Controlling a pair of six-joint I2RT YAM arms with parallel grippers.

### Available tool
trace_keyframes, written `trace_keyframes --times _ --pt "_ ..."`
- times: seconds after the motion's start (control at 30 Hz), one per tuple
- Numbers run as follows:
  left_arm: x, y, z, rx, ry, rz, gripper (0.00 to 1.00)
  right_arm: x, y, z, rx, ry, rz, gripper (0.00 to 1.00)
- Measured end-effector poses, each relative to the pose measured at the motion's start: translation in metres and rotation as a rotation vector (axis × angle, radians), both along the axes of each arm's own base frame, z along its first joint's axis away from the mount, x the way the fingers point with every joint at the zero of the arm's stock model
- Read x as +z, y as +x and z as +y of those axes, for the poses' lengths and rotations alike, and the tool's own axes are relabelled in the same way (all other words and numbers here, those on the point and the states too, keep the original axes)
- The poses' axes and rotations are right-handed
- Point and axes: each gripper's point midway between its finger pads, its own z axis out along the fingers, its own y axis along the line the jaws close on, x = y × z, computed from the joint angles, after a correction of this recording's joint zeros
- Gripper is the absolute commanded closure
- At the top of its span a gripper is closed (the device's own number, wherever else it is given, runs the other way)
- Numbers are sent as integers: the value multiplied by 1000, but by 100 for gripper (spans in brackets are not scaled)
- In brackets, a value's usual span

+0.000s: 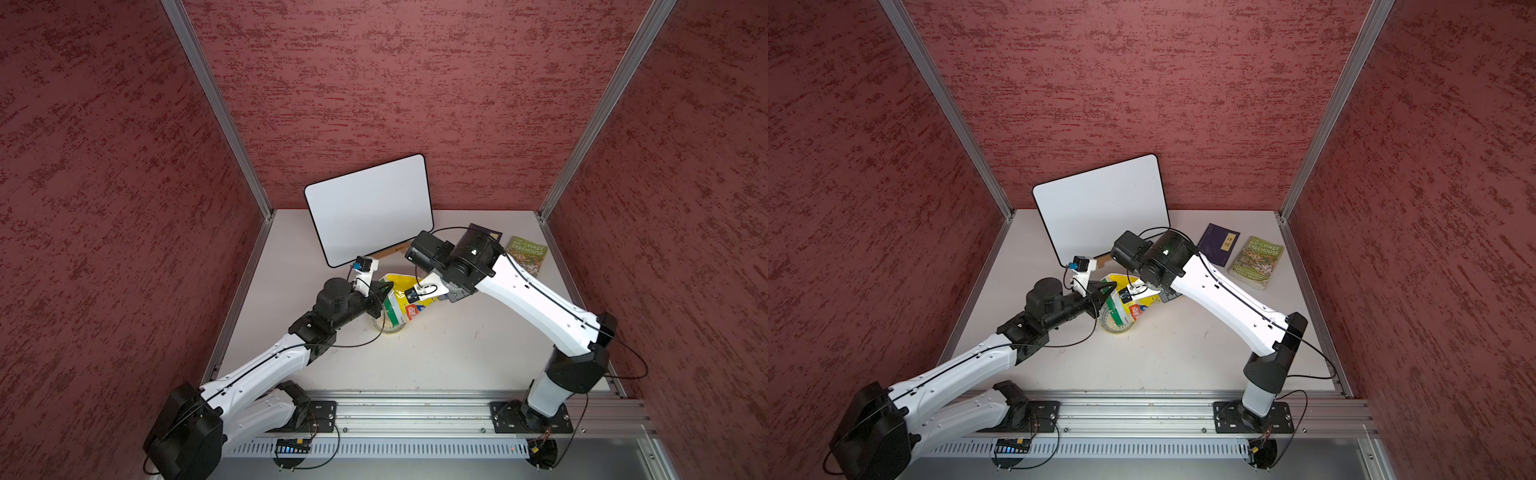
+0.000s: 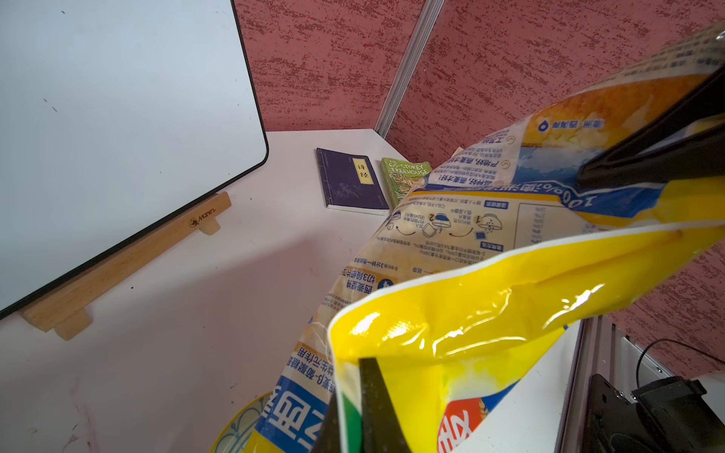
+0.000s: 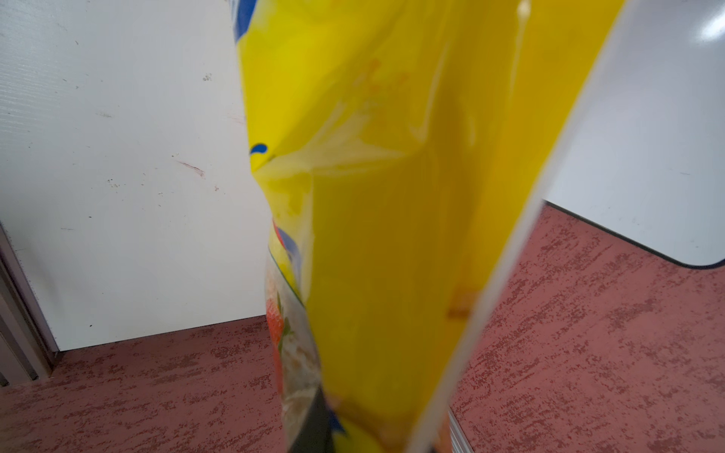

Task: Pour the oats into the breakfast bowl
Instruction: Pour the oats into the bowl.

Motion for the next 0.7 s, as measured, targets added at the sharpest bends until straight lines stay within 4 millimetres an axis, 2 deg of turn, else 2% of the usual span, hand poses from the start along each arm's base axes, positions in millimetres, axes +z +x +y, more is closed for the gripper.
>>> trace_keyframes --times 0.13,0.5,0.7 --pt "-4 -1 0 -1 0 12 100 -3 -1 1 4 -1 8 100" --pt "0 -1 -2 -9 -20 7 100 8 2 2 18 1 -26 100" --pt "-8 -1 -1 -3 -10 19 100 -4 0 0 9 -20 -1 100"
